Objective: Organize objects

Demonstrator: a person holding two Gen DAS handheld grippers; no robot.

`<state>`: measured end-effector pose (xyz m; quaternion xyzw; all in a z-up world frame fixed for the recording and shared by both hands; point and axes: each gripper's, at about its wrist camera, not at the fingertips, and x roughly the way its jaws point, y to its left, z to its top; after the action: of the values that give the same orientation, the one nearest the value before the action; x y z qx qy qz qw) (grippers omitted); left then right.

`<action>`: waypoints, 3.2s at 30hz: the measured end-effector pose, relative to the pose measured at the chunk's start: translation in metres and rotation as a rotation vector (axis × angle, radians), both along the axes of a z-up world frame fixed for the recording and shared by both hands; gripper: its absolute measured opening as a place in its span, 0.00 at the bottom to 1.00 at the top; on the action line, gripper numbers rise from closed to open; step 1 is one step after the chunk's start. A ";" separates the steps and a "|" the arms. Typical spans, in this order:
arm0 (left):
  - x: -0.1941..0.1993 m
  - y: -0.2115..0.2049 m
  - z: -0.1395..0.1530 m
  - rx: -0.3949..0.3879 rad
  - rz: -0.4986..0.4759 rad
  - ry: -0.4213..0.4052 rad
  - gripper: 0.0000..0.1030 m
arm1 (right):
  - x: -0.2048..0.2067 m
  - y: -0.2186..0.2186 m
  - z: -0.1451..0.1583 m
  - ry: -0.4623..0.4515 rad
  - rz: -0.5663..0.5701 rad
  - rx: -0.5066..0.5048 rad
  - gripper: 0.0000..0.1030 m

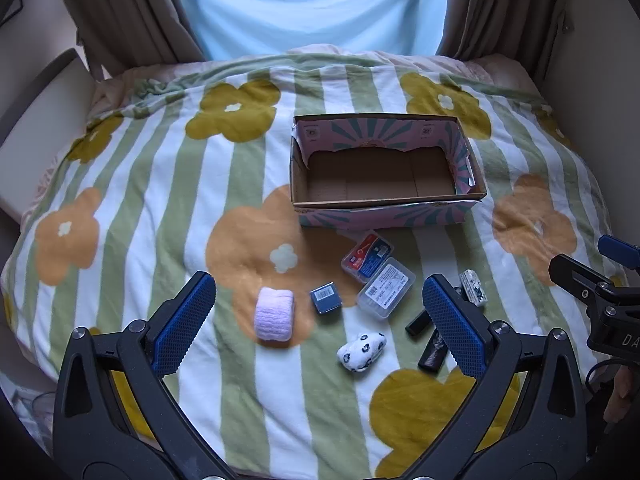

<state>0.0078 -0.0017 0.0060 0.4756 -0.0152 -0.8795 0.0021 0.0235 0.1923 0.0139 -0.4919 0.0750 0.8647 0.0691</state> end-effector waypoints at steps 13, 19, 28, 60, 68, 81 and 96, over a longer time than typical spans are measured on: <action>0.001 -0.002 -0.001 0.043 -0.017 -0.016 1.00 | 0.002 0.001 0.002 0.009 -0.008 -0.001 0.99; 0.004 -0.002 0.000 0.033 -0.020 -0.007 1.00 | 0.002 0.002 0.002 0.009 -0.015 -0.014 0.99; 0.004 -0.007 -0.002 0.069 -0.008 -0.031 1.00 | 0.002 0.004 0.001 0.013 -0.036 -0.020 0.99; 0.006 -0.018 0.001 0.061 0.010 -0.025 1.00 | 0.009 0.002 0.008 0.036 -0.041 -0.022 0.99; 0.006 -0.020 0.000 0.063 0.013 -0.024 1.00 | 0.008 0.002 0.008 0.033 -0.042 -0.021 0.99; 0.005 -0.025 0.002 0.067 0.018 -0.019 1.00 | 0.009 0.000 0.010 0.037 -0.044 -0.029 0.99; 0.001 -0.025 0.005 0.063 0.031 -0.011 1.00 | 0.001 -0.002 0.015 0.047 -0.017 -0.038 0.99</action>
<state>0.0091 -0.0272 0.0111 0.4805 0.0201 -0.8767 0.0008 0.0250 0.1899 0.0292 -0.4721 0.0974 0.8737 0.0653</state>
